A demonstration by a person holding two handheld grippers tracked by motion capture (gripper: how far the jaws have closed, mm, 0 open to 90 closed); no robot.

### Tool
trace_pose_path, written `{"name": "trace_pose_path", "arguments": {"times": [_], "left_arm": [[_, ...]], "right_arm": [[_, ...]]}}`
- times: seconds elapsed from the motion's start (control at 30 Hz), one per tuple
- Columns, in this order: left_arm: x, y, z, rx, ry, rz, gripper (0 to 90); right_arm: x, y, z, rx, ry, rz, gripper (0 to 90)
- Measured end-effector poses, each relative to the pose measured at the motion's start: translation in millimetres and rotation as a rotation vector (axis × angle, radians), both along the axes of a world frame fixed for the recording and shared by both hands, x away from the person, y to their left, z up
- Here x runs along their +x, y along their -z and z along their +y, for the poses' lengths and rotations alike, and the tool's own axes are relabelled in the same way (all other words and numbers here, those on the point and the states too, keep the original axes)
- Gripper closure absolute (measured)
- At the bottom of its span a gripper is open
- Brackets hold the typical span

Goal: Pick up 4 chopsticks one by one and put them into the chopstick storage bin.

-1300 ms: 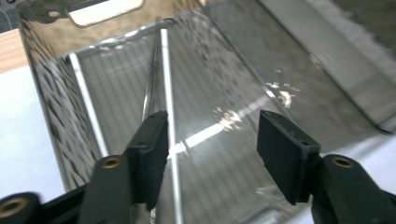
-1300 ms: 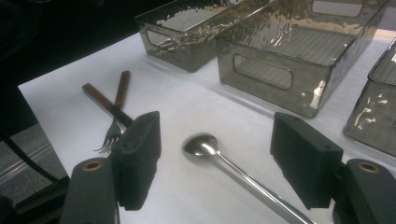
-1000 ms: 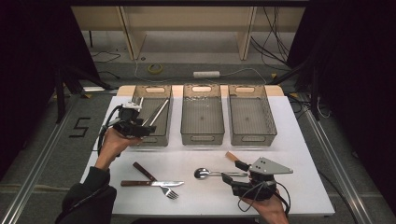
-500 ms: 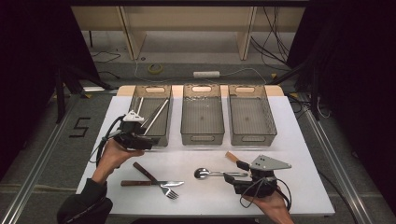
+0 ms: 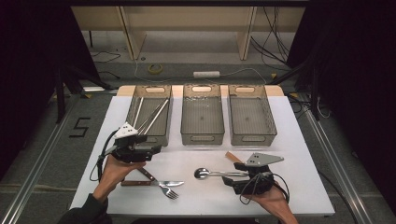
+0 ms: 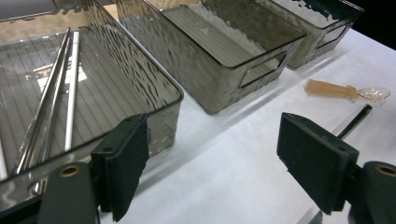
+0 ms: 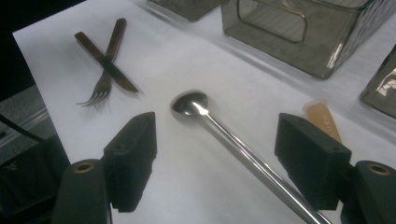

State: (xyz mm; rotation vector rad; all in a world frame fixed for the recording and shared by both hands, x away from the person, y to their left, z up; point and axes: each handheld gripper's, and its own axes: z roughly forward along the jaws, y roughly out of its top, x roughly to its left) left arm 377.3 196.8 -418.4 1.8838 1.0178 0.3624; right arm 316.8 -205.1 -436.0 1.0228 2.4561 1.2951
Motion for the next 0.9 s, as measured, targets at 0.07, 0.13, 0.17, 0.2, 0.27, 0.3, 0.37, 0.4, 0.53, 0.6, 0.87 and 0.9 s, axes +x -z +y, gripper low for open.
{"name": "trace_pose_path", "arguments": {"times": [0.07, 0.13, 0.17, 0.2, 0.27, 0.3, 0.37, 0.4, 0.53, 0.6, 0.87, 0.9], "left_arm": [[-4.7, 2.2, -0.2, 0.002, 0.004, -0.007, 23.6], [-9.2, 3.1, -0.7, 0.005, 0.007, -0.017, 22.7], [-10.6, 3.4, -0.8, -0.003, 0.01, -0.019, 22.3], [-12.5, 3.6, -0.8, -0.004, 0.01, -0.029, 22.2], [-16.3, 3.7, -0.9, -0.015, 0.009, -0.04, 21.6], [-18.4, 3.7, -0.6, -0.02, 0.009, -0.047, 21.2], [-22.0, 4.1, 0.0, -0.032, 0.008, -0.053, 20.9], [-23.8, 4.6, 0.1, -0.036, 0.01, -0.055, 20.8], [-31.3, 7.9, -0.6, -0.038, 0.008, -0.059, 20.2], [-34.9, 7.9, -1.3, -0.026, 0.017, -0.067, 19.7], [-45.1, 5.7, 0.0, -0.049, 0.01, -0.09, 18.6], [-45.9, 5.9, 0.1, -0.055, 0.011, -0.086, 18.5]], "right_arm": [[2.6, 0.8, 0.8, -0.013, -0.008, 0.008, 30.8], [6.0, 1.8, 1.2, -0.025, -0.016, 0.015, 31.0], [7.7, 2.4, 1.3, -0.032, -0.021, 0.016, 31.0], [8.8, 2.7, 1.5, -0.035, -0.023, 0.019, 31.2], [12.0, 3.5, 1.9, -0.047, -0.029, 0.027, 31.6], [13.5, 3.9, 2.4, -0.057, -0.034, 0.028, 31.8], [16.4, 4.7, 4.0, -0.075, -0.041, 0.035, 32.0], [17.7, 5.0, 4.9, -0.085, -0.048, 0.036, 32.2], [21.6, 5.9, 8.9, -0.119, -0.066, 0.044, 32.3], [23.4, 6.6, 10.7, -0.131, -0.07, 0.047, 32.3], [31.2, 6.9, 15.6, -0.172, -0.093, 0.07, 32.2], [32.4, 7.0, 16.3, -0.178, -0.096, 0.072, 32.1]]}}
